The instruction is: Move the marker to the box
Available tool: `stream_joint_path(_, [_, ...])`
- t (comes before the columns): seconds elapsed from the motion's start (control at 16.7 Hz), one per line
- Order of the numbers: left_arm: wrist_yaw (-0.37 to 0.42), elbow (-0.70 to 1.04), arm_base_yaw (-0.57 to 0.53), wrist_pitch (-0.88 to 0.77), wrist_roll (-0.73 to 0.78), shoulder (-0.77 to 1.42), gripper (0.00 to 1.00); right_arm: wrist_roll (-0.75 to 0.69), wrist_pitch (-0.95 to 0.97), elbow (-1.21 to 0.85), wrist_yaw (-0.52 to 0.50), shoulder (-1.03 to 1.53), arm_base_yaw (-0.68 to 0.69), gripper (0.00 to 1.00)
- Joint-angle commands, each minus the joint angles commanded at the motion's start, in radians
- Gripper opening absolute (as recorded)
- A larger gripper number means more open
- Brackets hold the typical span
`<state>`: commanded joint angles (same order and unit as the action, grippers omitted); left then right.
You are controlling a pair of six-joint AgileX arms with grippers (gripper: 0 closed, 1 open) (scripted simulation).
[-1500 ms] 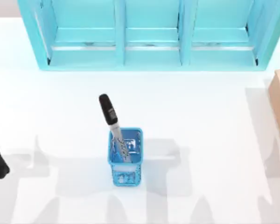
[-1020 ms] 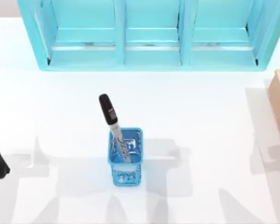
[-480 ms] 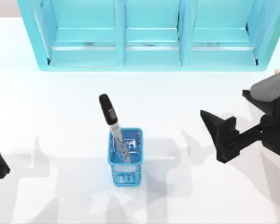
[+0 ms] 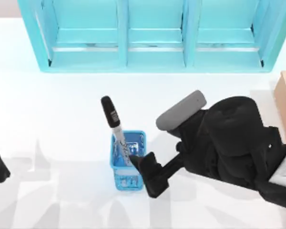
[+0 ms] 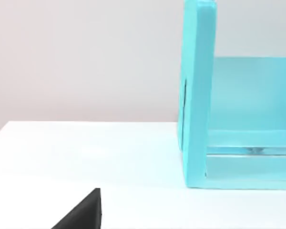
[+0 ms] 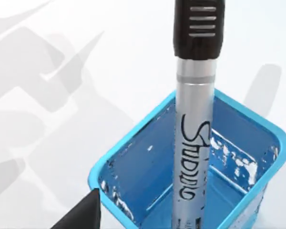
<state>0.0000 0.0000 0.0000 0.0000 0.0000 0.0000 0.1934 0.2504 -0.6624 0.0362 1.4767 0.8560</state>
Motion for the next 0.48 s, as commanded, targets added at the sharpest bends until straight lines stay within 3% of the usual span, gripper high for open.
stream_joint_path(0.48, [0.000, 0.000, 0.000, 0.000, 0.000, 0.000, 1.00, 0.002, 0.011, -0.015, 0.001, 0.031, 0.009, 1.00])
